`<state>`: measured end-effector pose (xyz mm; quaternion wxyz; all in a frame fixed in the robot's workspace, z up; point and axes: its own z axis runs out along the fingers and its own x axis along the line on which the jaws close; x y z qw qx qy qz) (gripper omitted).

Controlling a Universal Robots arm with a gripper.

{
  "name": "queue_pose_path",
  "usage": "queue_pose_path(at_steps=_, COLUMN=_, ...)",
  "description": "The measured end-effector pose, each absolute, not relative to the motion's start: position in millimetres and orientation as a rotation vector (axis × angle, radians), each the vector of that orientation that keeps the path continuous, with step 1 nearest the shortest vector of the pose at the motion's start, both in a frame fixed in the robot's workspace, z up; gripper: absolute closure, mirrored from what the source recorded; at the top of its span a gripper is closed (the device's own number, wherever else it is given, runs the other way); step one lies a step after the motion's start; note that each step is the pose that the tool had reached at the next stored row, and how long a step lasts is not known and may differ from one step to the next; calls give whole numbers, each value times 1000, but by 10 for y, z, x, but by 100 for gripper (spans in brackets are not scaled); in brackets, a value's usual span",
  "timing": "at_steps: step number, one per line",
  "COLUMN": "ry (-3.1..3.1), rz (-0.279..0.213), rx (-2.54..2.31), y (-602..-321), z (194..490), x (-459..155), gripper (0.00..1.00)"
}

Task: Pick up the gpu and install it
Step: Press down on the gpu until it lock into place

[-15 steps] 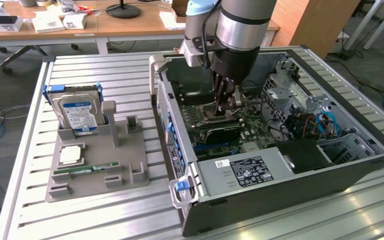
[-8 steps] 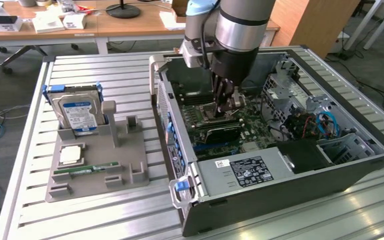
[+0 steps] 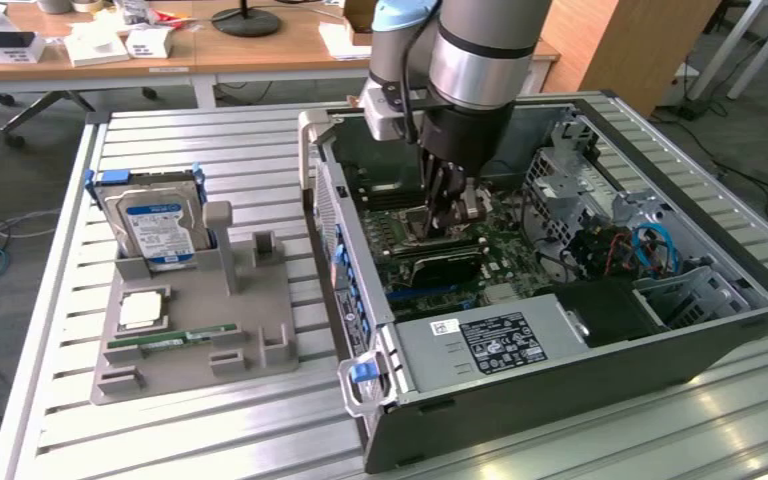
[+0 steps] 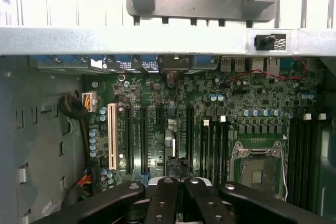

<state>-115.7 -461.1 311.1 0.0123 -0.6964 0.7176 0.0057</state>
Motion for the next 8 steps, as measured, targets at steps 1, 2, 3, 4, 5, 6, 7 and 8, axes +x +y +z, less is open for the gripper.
queue_pose_path(at_steps=1, ry=2238, rz=20, rx=-2172, y=-4611, z=3100, x=-1157, gripper=89)
queue_pose_path(at_steps=2, ry=2238, rz=20, rx=-2172, y=-4611, z=3088, x=-1156, gripper=89)
queue_pose_path(at_steps=3, ry=2238, rz=21, rx=-2172, y=-4611, z=3073, x=-1151, gripper=89)
queue_pose_path(at_steps=4, ry=2238, rz=21, rx=-2172, y=-4611, z=3056, x=-1149, gripper=89)
queue_pose_path(at_steps=5, ry=2238, rz=21, rx=-2172, y=-4611, z=3039, x=-1148, gripper=89)
queue_pose_path(at_steps=6, ry=2239, rz=22, rx=-2172, y=-4611, z=3023, x=-1147, gripper=89)
queue_pose_path(at_steps=7, ry=2239, rz=23, rx=-2173, y=-4611, z=3009, x=-1147, gripper=89)
queue_pose_path(at_steps=8, ry=2241, rz=27, rx=-2175, y=-4612, z=2999, x=-1145, gripper=89)
